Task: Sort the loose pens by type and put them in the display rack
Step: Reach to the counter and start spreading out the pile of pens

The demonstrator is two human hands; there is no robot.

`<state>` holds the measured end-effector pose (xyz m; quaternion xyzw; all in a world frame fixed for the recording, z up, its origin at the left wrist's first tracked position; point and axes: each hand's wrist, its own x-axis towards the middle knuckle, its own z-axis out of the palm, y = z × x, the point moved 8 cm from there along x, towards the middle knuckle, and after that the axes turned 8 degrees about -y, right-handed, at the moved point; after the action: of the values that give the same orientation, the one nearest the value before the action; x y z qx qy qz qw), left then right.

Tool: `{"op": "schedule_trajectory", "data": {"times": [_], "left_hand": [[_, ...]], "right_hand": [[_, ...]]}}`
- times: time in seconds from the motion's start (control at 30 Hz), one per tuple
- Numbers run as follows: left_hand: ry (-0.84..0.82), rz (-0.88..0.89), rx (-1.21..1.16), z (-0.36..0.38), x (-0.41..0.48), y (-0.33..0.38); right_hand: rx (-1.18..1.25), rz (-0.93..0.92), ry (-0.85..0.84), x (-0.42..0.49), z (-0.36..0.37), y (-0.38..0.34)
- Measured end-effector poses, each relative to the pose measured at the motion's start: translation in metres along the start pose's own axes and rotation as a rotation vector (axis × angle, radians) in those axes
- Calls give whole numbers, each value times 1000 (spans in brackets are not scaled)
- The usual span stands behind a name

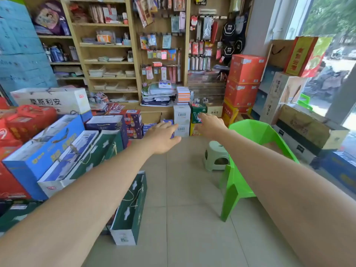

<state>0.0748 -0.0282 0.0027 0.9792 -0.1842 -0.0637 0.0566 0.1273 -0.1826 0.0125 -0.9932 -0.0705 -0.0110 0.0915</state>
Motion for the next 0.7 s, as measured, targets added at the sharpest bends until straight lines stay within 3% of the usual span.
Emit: {"op": "schedule_trajectory", "data": {"times": [0.4, 0.7], "left_hand": [[-73, -113, -26, -1, 206, -79], [-82, -117, -30, -7, 352, -183]], "right_hand": [[-35, -71, -109, 222, 36, 29], [-55, -93, -139, 400, 69, 15]]}}
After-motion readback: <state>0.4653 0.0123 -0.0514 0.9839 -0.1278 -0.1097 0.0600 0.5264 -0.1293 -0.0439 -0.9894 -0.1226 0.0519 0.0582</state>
